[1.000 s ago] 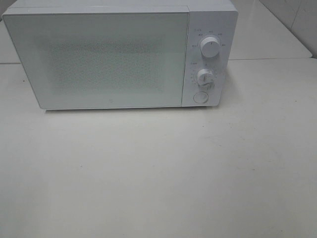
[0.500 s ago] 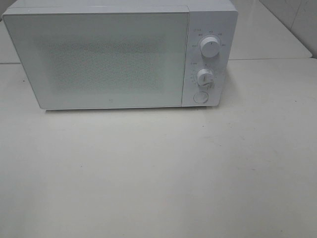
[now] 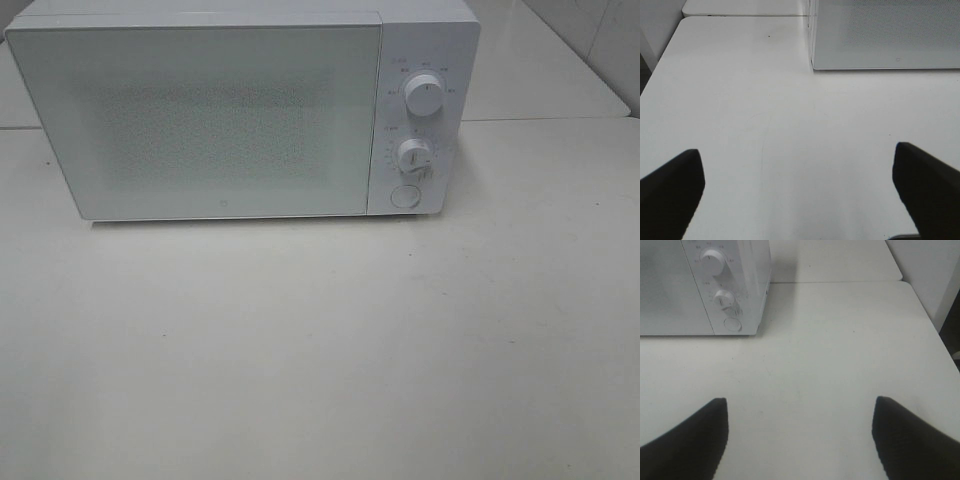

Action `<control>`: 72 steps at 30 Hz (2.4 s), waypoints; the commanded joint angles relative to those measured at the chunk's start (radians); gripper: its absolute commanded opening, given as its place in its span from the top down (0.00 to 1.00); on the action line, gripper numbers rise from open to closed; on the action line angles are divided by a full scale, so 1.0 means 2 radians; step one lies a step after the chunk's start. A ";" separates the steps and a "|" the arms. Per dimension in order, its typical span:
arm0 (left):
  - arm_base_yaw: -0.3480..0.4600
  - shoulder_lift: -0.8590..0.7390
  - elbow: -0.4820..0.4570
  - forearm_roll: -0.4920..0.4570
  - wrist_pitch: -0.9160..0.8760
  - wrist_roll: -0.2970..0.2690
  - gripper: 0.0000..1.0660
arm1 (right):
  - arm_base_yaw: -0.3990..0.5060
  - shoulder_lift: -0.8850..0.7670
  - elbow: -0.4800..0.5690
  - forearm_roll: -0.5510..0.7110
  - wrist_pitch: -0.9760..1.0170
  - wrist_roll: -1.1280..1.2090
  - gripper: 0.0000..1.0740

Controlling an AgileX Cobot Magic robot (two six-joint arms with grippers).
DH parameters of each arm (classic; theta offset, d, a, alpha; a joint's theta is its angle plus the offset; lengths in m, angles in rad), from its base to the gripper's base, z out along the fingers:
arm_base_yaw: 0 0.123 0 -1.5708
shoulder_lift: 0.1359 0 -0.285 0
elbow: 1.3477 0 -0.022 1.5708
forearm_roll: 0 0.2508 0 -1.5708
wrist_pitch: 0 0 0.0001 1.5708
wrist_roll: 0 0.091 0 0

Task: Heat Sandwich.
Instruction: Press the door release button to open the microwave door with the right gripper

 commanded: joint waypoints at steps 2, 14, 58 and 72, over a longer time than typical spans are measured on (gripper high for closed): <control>0.000 -0.011 0.002 -0.003 -0.002 0.002 0.09 | -0.003 0.028 -0.004 0.002 -0.067 -0.001 0.29; 0.000 -0.011 0.002 -0.003 -0.002 0.002 0.09 | -0.002 0.149 0.025 0.006 -0.290 -0.001 0.29; 0.000 -0.011 0.002 -0.003 -0.002 0.002 0.09 | -0.001 0.542 0.116 0.021 -0.876 -0.008 0.29; 0.000 -0.011 0.002 -0.003 -0.002 0.002 0.09 | 0.101 0.655 0.141 0.118 -0.998 -0.060 0.29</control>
